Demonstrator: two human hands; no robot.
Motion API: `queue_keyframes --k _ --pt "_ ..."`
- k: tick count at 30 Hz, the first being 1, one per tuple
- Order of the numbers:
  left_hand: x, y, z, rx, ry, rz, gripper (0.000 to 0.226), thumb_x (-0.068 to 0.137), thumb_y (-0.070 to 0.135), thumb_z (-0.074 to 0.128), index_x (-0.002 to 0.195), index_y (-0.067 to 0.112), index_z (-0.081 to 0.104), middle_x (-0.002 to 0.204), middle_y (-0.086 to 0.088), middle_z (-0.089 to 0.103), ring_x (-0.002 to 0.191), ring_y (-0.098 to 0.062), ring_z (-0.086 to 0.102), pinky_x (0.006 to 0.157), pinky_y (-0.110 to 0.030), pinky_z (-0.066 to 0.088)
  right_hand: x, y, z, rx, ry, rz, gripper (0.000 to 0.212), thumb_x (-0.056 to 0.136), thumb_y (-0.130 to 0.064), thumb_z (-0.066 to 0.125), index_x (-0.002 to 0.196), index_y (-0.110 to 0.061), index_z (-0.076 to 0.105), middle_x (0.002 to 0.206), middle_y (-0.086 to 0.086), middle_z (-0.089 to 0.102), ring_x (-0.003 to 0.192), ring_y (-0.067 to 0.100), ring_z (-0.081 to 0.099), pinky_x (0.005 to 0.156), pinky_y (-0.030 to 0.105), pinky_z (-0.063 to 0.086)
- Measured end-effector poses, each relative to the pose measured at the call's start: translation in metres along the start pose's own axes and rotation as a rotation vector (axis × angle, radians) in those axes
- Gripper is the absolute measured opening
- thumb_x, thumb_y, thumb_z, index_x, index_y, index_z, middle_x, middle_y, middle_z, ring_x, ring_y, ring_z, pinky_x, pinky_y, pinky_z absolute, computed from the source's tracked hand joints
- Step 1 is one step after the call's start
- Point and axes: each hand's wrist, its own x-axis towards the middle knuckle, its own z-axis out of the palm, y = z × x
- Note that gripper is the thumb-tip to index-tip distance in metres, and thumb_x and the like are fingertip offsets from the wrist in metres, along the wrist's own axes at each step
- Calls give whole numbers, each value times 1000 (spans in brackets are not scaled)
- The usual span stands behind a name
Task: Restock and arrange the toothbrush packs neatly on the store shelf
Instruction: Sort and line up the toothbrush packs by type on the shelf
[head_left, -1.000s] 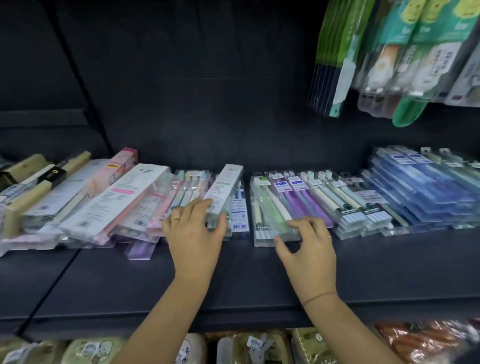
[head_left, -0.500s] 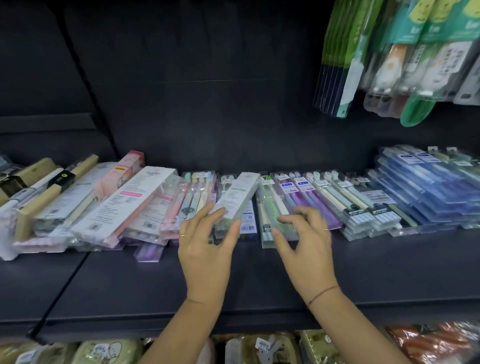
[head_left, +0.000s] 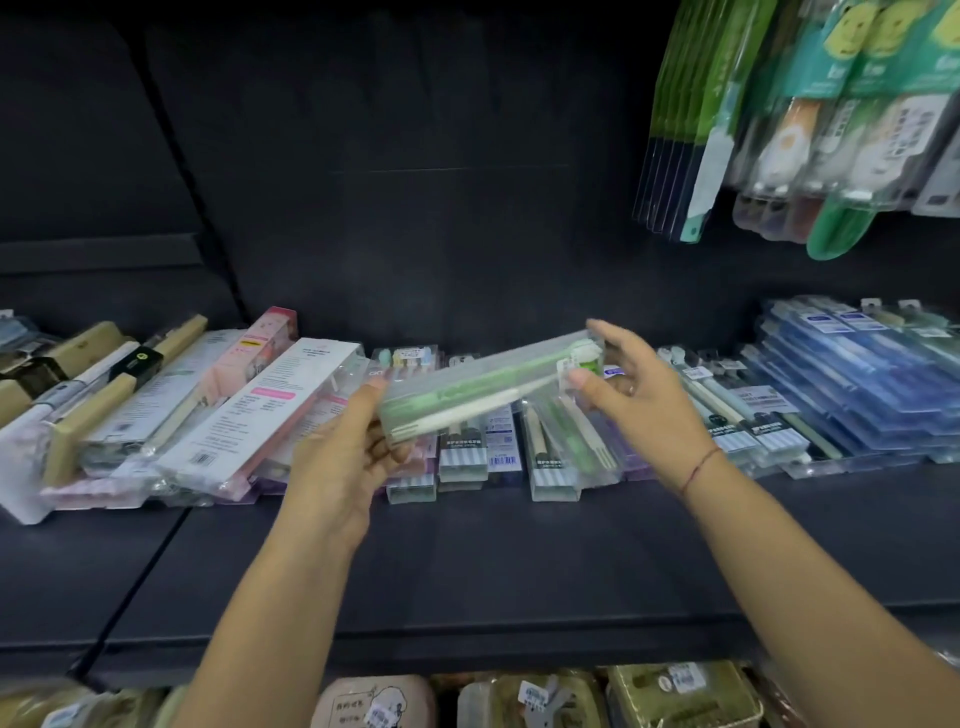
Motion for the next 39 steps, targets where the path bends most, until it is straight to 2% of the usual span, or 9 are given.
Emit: queue_keyframes --k 4,8,12,18,21,24,27,31,39 --pt "-5 -2 -1 165 -100 7 42 82 50 61 86 9 70 72 -8 72 61 -17 64 51 -22 55 -7 8 -8 345 126 153 24 90 -16 67 112 -22 61 73 -3 62 57 8 53 53 19 45" --pt "-16 -9 5 298 -270 29 66 67 58 63 89 -3 72 76 -17 67 60 -18 57 48 -21 51 -14 13 -10 505 270 262 13 90 -13 66 101 -18 62 70 -2 62 55 6 53 54 18 49" --pt "-24 -11 5 430 -498 -67 37 73 26 72 104 7 73 86 -7 75 66 -12 64 55 -20 53 -22 13 -11 612 375 318 14 92 -10 64 105 -9 63 74 2 60 55 6 50 54 16 49" --pt "-48 -49 33 320 -486 -207 21 83 4 70 105 5 70 87 -7 76 68 -11 70 57 -19 56 -67 5 -2 345 29 340 23 94 -14 60 117 -17 63 94 5 74 85 24 69 80 38 53" --pt "-48 -66 42 359 -507 -45 20 86 12 72 105 16 71 93 -3 76 81 -11 70 68 -20 55 -75 2 5 284 -25 373 30 94 -15 61 123 -23 59 98 6 75 90 19 72 79 33 56" --pt "-34 -78 32 853 -380 517 15 90 33 67 103 28 71 103 15 70 96 2 59 85 -18 43 -54 4 -3 201 123 315 24 94 -14 61 118 -19 66 94 1 74 85 12 71 79 24 55" --pt "-10 -82 18 1320 -119 1022 41 86 42 60 119 19 67 126 3 62 121 -18 51 102 -40 37 -26 10 -6 -51 202 284 21 96 -20 59 113 -11 68 90 -4 67 81 10 60 81 28 50" --pt "22 -85 4 1644 -48 1029 55 82 48 64 126 15 65 128 -8 65 127 -33 54 109 -63 29 -7 18 14 -448 157 294 31 100 -22 47 128 -16 59 124 15 56 95 24 56 90 30 41" --pt "27 -90 0 1717 18 1090 64 51 30 95 109 17 72 110 0 72 122 -32 57 106 -61 22 -35 8 33 -912 -47 218 70 93 -60 45 152 -30 22 145 5 35 136 27 30 109 42 27"
